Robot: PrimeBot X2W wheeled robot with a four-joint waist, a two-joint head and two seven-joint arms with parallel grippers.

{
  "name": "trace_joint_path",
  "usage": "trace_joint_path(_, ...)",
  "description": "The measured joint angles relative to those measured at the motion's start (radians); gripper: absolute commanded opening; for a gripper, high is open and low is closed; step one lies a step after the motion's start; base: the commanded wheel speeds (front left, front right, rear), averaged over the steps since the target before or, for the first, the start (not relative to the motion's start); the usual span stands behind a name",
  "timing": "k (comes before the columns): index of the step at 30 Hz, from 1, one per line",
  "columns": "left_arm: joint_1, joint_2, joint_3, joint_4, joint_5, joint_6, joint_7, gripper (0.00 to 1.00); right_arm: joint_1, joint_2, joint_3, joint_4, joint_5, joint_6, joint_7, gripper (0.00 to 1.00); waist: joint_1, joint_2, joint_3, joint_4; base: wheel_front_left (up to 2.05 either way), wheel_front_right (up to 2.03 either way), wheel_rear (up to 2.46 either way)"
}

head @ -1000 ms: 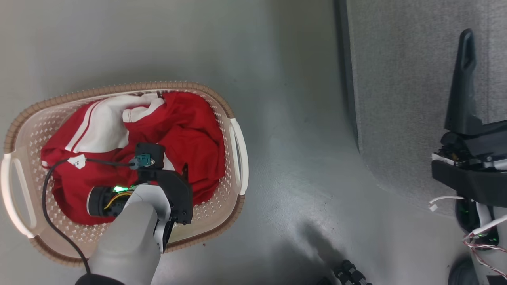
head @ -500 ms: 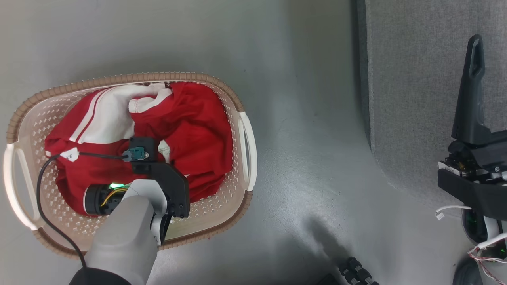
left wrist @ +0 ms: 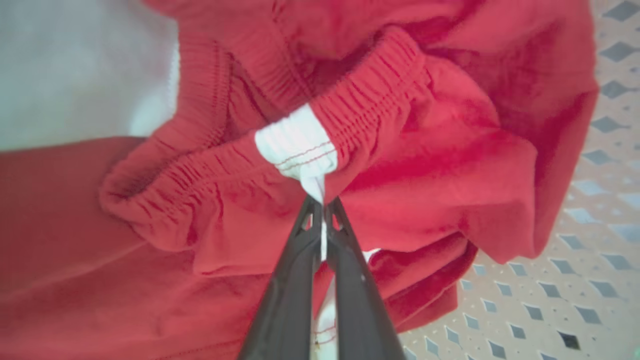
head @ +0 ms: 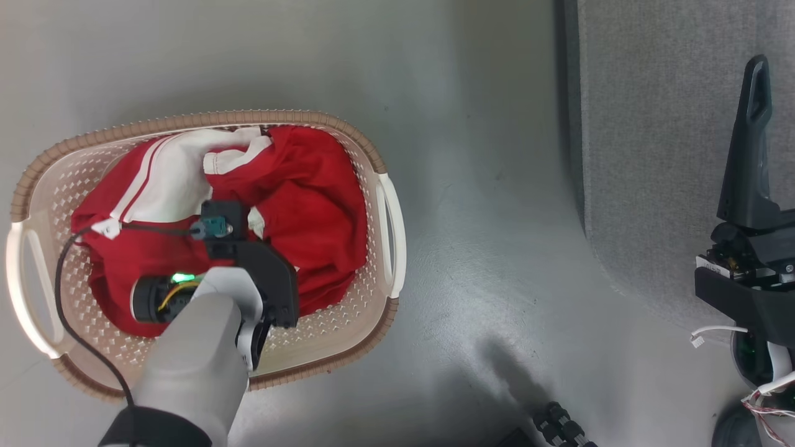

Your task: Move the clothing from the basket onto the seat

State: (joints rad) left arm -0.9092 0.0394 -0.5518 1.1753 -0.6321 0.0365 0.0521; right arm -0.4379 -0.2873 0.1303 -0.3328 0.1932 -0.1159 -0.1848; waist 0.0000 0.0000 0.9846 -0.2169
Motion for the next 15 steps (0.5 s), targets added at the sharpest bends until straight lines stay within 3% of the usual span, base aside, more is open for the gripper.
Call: trace_joint_path(15,0.01,-0.001,-0.019,-0.012,-0.009,-0.029,-0.131,0.0,-0.022,0.003,0.016,0.115,0.003,0.007,-0.003,1.0,-0.0002,0.0,-0.069,0.049,0.0,0.0,0.0)
